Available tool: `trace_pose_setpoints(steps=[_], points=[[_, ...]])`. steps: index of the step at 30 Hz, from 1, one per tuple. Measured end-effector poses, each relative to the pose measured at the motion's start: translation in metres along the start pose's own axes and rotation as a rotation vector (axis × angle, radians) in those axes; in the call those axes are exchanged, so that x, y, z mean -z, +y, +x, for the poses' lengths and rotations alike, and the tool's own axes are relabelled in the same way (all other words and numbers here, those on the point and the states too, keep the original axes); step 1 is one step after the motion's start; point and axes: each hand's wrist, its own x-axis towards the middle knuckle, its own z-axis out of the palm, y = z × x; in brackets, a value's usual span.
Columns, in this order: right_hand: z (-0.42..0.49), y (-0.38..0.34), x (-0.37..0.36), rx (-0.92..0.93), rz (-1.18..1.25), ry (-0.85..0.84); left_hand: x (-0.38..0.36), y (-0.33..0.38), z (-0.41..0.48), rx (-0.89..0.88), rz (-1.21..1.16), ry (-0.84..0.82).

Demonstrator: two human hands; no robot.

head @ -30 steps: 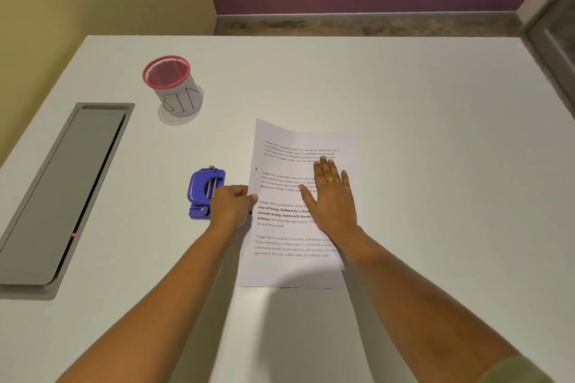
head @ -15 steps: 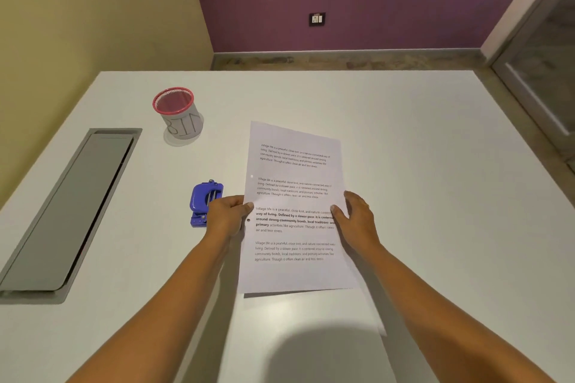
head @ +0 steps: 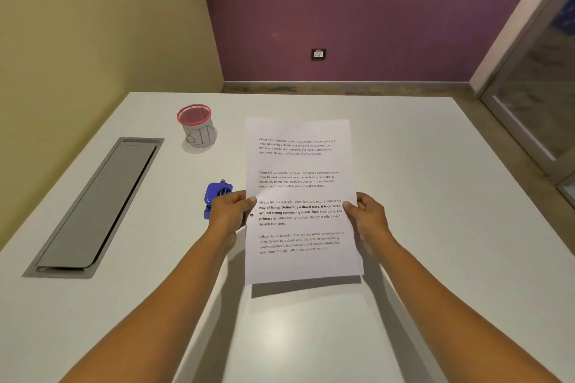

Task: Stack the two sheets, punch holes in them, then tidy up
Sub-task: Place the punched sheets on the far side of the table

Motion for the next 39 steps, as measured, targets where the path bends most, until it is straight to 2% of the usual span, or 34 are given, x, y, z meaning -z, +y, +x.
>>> trace_pose_setpoints(steps=[8, 12, 17, 24, 28, 34, 39], points=[[-0.019, -0.016, 0.007, 0.170, -0.052, -0.001, -0.003, 0.005, -0.013, -0.138, 0.025, 0.026], [-0.022, -0.020, 0.011, 0.218, -0.074, 0.019, -0.007, 0.004, -0.015, -0.239, 0.054, 0.055], [-0.024, -0.012, 0.018, 0.225, -0.113, 0.026, -0.010, -0.008, -0.013, -0.261, 0.109, 0.053], [-0.018, 0.020, 0.028, 0.104, -0.363, 0.042, -0.014, -0.041, -0.005, -0.200, 0.247, 0.080], [-0.011, 0.031, 0.033, 0.054, -0.508, 0.045, -0.014, -0.049, 0.004, -0.118, 0.228, 0.088], [-0.004, 0.038, 0.036, 0.001, -0.602, 0.001, -0.013, -0.059, 0.015, -0.035, 0.271, 0.084], [-0.001, 0.043, 0.037, 0.033, -0.654, 0.053, -0.013, -0.067, 0.019, -0.016, 0.311, 0.121]])
